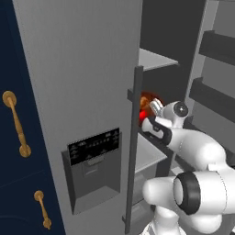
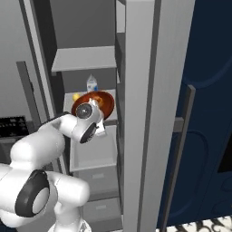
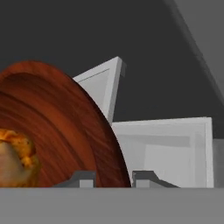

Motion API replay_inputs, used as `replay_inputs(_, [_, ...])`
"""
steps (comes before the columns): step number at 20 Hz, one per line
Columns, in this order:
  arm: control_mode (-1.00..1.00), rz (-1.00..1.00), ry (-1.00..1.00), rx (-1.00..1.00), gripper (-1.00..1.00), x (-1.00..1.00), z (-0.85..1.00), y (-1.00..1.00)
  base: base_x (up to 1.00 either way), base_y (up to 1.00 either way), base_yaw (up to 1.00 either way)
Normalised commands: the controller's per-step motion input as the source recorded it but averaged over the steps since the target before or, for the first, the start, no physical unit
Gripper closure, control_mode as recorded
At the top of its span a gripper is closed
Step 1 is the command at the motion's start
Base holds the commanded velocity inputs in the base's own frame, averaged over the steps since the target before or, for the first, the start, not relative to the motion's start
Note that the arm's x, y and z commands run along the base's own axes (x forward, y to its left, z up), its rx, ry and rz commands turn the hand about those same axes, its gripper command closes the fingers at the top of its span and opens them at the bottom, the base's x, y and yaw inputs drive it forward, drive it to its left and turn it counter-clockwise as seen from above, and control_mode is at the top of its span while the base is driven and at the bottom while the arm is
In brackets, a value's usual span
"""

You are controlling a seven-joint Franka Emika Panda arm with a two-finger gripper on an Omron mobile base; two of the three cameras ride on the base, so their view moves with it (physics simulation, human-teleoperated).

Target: Pick the chicken drumstick and tomato from their plates and place them in the bowl. Then put the bowl in the fridge.

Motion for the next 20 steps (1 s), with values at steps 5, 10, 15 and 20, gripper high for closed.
replay_inputs(5, [-1.00,0.00,0.12,0.00,1.00,0.59,0.00,0.00,0.00,0.00,0.00])
replay_inputs(10, [-1.00,0.03,0.02,0.00,1.00,0.34,-0.16,0.00,0.00,0.00,0.00])
replay_inputs(15, [-1.00,0.02,0.00,0.00,1.00,0.24,-0.36,0.00,0.00,0.00,0.00])
replay_inputs(20, [-1.00,-0.01,-0.04,-0.06,-1.00,0.01,-0.20,0.46,0.00,0.00,0.00])
